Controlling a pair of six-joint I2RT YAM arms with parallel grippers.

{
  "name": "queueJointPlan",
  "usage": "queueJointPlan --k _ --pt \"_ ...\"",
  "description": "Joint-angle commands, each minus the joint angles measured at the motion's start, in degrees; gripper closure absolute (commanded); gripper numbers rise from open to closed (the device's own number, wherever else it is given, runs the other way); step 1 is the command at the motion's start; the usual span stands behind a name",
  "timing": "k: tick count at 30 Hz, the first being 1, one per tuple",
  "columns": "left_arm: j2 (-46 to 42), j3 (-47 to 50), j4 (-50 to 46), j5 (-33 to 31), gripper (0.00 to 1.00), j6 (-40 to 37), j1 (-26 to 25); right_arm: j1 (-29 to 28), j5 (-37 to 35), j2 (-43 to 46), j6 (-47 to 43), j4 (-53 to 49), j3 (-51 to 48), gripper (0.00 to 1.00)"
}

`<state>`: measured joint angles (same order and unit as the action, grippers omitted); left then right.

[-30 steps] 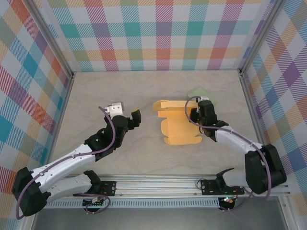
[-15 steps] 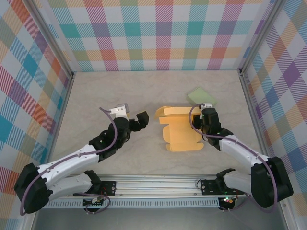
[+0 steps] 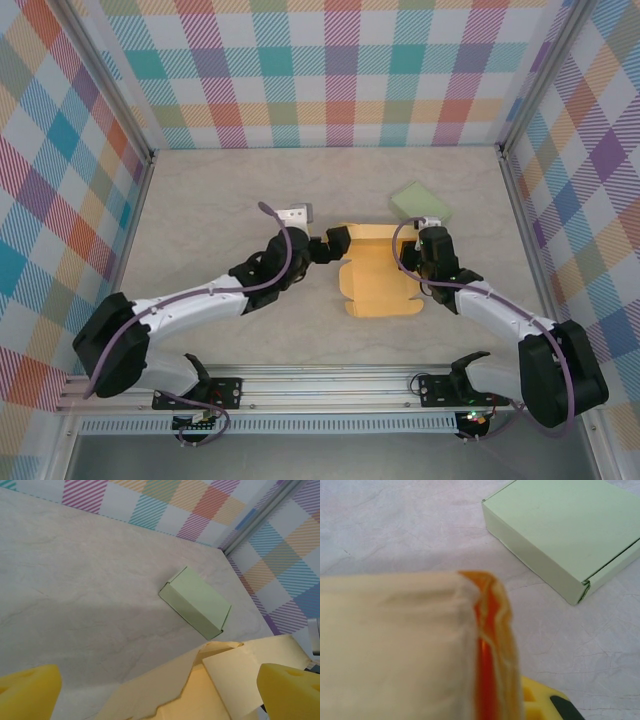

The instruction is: Fold the paper box

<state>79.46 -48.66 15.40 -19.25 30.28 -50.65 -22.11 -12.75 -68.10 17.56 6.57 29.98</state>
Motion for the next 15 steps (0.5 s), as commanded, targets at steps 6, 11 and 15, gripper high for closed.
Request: queueJointPlan --k 6,11,15 --pt "3.9 -1.6 -0.8 -5.5 0.12 -1.2 -2.4 0.1 1.0 2.2 1.0 2.0 -1.2 1.0" --pt "7.2 -2.3 -1.2 -5.4 0.16 -1.1 -2.9 0.2 1.9 2.1 0.5 3.4 -1.7 1.0" --pt "10.6 -4.6 0.6 -5.0 0.14 -1.7 -3.0 0.1 3.4 1.6 0.5 4.3 -2.0 1.0"
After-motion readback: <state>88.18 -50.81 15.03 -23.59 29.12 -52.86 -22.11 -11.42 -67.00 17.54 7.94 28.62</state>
